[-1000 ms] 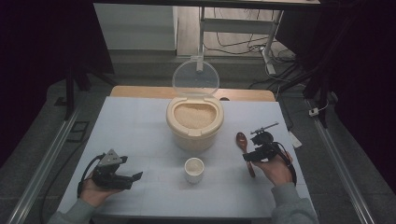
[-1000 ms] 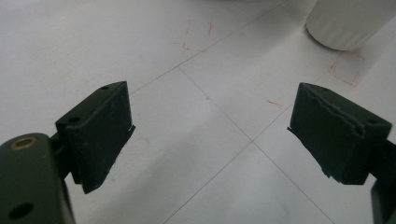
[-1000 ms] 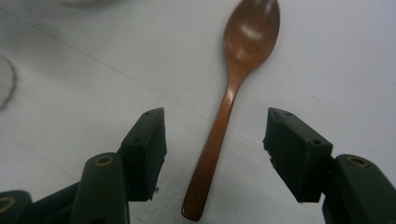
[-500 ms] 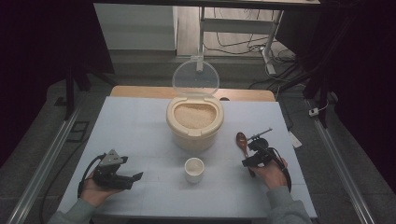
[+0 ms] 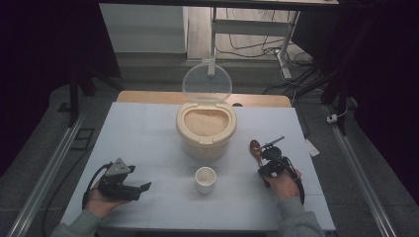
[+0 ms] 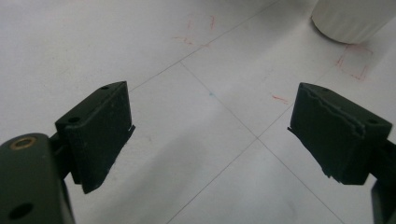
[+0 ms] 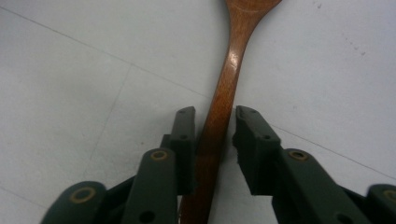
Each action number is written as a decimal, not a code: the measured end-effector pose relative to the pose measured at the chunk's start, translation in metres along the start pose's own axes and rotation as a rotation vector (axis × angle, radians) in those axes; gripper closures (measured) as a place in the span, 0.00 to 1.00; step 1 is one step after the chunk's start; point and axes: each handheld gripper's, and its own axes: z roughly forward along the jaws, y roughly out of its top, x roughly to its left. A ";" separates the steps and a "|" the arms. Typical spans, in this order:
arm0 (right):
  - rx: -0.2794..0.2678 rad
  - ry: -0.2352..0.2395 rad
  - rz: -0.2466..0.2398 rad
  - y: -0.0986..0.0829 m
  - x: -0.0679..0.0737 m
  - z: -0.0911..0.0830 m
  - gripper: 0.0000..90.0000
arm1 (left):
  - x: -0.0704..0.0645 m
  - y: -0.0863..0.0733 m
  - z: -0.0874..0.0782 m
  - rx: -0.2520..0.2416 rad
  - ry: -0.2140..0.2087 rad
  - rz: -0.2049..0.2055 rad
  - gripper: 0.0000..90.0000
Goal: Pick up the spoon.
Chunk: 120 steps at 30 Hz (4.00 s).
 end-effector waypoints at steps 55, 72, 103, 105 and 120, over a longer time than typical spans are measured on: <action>-0.297 0.234 -0.272 -0.059 0.007 -0.075 0.88 | 0.004 -0.003 0.004 0.023 0.013 -0.005 0.14; -0.317 0.285 -0.420 -0.049 0.032 -0.081 0.87 | 0.005 -0.004 0.004 0.023 0.012 -0.008 0.14; -0.309 0.356 -0.719 -0.005 0.104 -0.078 0.87 | 0.006 -0.005 0.002 0.022 0.012 -0.008 0.14; -0.305 0.354 -0.735 -0.003 0.109 -0.077 0.87 | 0.006 -0.005 0.002 0.021 0.012 -0.008 0.14; -0.295 0.348 -0.810 0.004 0.130 -0.073 0.87 | -0.001 0.008 -0.013 -0.023 -0.008 0.028 0.15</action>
